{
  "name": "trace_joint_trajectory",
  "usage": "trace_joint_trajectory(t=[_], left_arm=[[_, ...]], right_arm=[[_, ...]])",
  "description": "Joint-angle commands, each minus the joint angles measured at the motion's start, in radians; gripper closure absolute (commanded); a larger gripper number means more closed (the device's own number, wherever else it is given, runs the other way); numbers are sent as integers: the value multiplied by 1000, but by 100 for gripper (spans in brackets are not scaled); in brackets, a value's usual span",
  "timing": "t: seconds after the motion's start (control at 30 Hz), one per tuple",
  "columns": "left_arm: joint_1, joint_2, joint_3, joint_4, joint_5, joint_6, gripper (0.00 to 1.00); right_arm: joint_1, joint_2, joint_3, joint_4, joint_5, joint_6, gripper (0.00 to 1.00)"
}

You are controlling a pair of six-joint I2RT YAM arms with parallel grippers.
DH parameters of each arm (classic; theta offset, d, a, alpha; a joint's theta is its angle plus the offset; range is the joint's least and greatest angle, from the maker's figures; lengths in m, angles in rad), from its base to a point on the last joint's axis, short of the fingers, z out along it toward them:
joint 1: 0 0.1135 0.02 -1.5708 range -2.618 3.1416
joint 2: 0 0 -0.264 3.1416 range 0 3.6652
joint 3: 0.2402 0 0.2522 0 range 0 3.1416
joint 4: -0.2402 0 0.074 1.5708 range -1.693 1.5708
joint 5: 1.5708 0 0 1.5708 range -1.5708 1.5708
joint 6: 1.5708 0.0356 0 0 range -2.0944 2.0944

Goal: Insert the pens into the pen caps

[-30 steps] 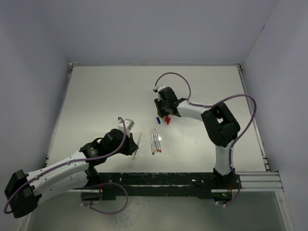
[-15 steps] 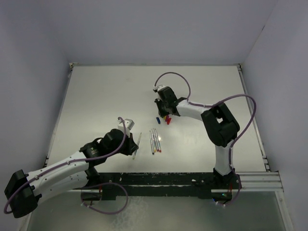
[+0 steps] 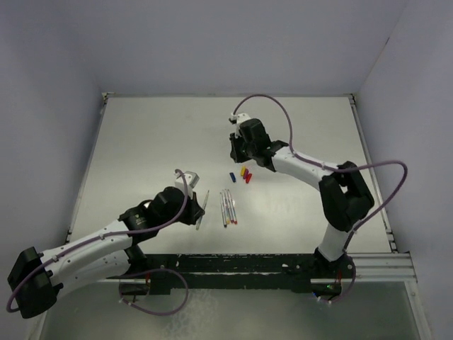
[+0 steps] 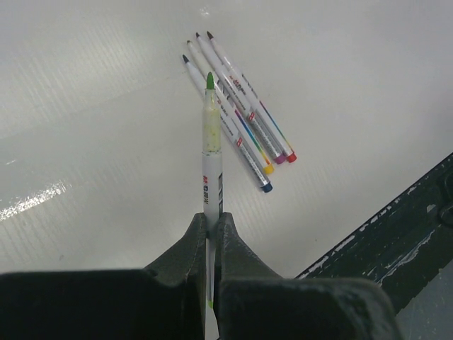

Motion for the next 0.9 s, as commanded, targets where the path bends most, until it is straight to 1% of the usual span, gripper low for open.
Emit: trace_joint_trajectory(t=[0.0, 0.13, 0.23, 0.3, 0.43, 0.57, 0.67, 0.87], left_arm=[[-4, 14, 79, 104, -24, 58, 100], [-3, 38, 110, 136, -13, 75, 100], [-3, 36, 107, 216, 39, 80, 100], [-4, 32, 98, 277, 79, 71, 100], [-3, 30, 86, 388, 135, 56, 100], [-4, 23, 72, 486, 149, 43, 100], [-3, 35, 71, 532, 147, 38, 100], [-4, 49, 54, 655, 141, 11, 100]], right_arm=[[6, -212, -74, 152, -63, 48, 100], [5, -317, -148, 216, -138, 79, 100], [7, -412, -237, 357, -224, 130, 100], [6, -472, -318, 466, -253, 171, 100], [6, -576, -412, 654, -293, 259, 100], [6, -647, -518, 874, -304, 363, 100], [9, -677, -570, 1009, -288, 424, 100], [24, -697, -654, 1189, -242, 489, 100]])
